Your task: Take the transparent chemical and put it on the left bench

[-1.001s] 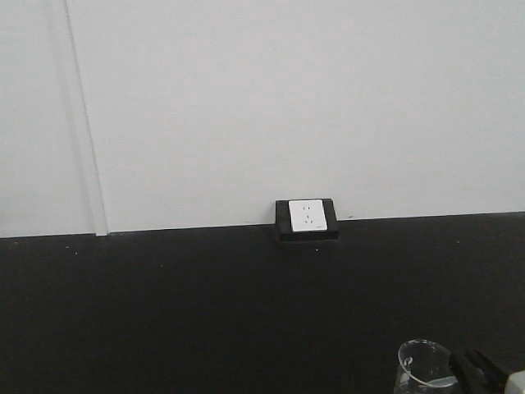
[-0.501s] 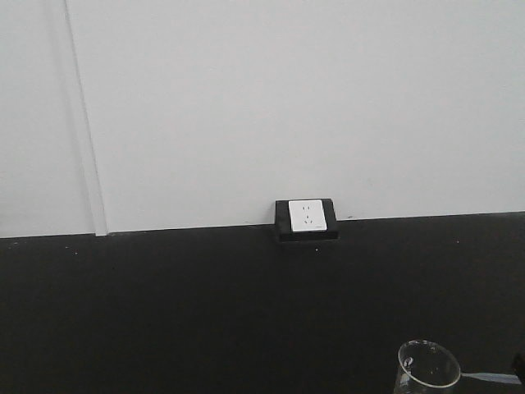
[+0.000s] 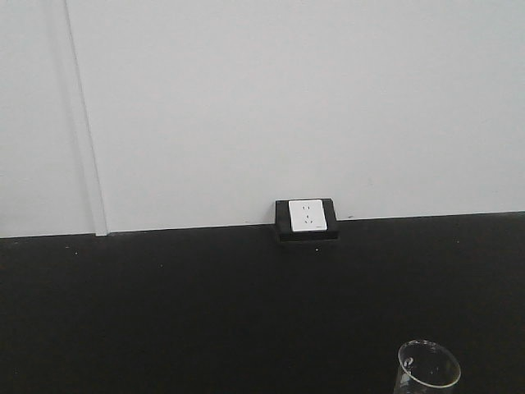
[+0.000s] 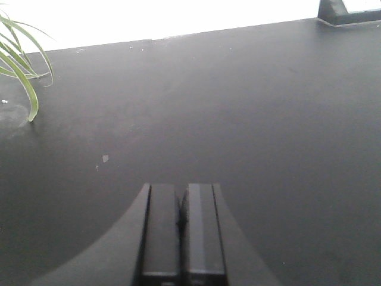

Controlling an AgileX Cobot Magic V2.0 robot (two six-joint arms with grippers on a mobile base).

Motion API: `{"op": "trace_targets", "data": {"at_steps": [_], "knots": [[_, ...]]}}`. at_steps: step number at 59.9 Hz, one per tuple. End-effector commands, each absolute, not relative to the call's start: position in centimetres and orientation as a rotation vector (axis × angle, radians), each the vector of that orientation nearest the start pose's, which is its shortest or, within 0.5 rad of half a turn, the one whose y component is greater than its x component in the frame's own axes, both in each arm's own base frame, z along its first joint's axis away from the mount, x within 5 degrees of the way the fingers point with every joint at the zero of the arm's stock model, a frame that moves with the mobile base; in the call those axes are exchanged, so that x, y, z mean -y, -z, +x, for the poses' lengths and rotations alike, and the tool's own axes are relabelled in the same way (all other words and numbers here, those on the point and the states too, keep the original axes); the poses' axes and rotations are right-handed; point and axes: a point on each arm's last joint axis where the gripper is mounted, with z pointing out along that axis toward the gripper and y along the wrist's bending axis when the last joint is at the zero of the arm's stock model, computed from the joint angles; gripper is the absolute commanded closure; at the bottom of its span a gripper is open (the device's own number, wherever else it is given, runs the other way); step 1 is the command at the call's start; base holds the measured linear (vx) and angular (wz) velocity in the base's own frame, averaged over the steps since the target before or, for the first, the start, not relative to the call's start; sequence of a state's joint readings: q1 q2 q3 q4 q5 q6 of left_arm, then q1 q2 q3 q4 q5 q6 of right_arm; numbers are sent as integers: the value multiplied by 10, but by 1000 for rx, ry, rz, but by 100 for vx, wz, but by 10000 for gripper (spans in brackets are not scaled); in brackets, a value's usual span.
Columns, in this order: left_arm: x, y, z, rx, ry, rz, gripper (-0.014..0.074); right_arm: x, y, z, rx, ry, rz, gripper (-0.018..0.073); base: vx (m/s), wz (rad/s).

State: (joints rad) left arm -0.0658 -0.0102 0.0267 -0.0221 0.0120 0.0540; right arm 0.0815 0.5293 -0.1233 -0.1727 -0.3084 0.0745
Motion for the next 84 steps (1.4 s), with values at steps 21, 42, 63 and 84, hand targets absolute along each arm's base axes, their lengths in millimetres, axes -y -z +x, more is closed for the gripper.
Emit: {"op": "trace_targets", "data": {"at_steps": [21,42,63,84], "knots": [[4,-206,55,-1429,35,64,600,-15,-256,112,-1474,-38,-177,566,0,1],[4,-206,55,-1429,35,64,600,-15,-256,112,-1474,-38,-177,566,-6,3],[4,-206,55,-1429,35,64,600,-15,-256,112,-1474,-38,-177,566,-23,4],[4,-206,55,-1429,35,64,600,-15,-256,112,-1474,-38,-177,566,-29,8]]}}
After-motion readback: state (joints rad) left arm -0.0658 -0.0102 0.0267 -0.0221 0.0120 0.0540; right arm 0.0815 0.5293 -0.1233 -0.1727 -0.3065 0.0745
